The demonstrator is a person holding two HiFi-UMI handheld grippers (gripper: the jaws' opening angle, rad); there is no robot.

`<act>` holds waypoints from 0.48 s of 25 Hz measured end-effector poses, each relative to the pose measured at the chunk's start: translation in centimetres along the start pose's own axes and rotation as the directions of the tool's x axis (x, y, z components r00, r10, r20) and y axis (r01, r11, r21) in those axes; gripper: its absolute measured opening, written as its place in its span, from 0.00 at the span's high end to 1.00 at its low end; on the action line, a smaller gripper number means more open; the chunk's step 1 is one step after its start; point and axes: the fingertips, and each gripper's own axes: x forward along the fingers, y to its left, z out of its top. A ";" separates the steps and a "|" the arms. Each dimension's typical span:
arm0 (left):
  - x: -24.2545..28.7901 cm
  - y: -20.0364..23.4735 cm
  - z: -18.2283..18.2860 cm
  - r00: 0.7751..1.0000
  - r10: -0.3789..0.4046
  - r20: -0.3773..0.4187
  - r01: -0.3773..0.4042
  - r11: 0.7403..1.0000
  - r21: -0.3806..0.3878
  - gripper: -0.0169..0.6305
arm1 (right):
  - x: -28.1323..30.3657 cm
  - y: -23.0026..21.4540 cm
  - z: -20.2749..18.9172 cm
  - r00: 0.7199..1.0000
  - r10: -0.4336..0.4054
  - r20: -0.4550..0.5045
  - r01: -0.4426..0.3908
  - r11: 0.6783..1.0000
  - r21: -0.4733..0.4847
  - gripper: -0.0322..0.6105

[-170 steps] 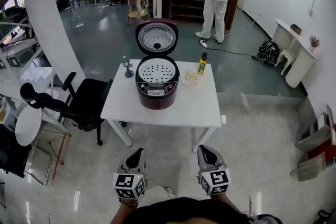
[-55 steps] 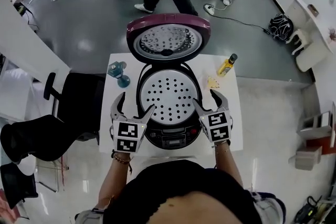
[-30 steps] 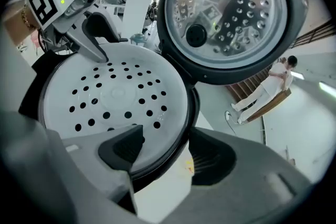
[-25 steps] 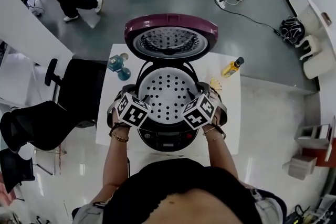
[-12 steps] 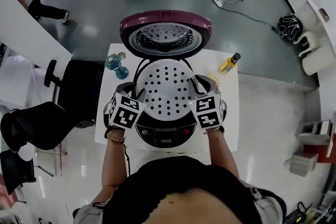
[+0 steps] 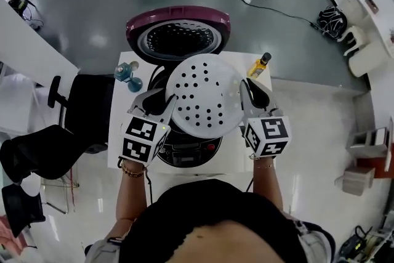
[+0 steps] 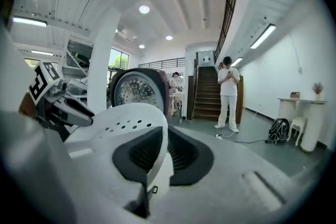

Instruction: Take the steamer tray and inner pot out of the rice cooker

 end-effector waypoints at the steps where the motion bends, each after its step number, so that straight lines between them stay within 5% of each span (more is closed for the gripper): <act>1: 0.1 -1.0 0.8 1.000 -0.016 0.018 0.016 1.000 0.008 0.82 | -0.9 -0.9 0.4 1.000 -0.011 0.015 0.010 1.000 0.016 0.89; 9: 2.1 -11.6 3.3 0.970 -0.236 0.061 0.229 0.967 0.112 0.83 | -10.3 -8.2 -1.7 0.990 -0.137 0.044 0.131 0.983 0.132 0.90; 12: 3.0 -16.6 3.6 0.943 -0.329 0.060 0.320 0.940 0.115 0.84 | -14.4 -11.2 -3.9 0.978 -0.210 0.005 0.207 0.967 0.149 0.90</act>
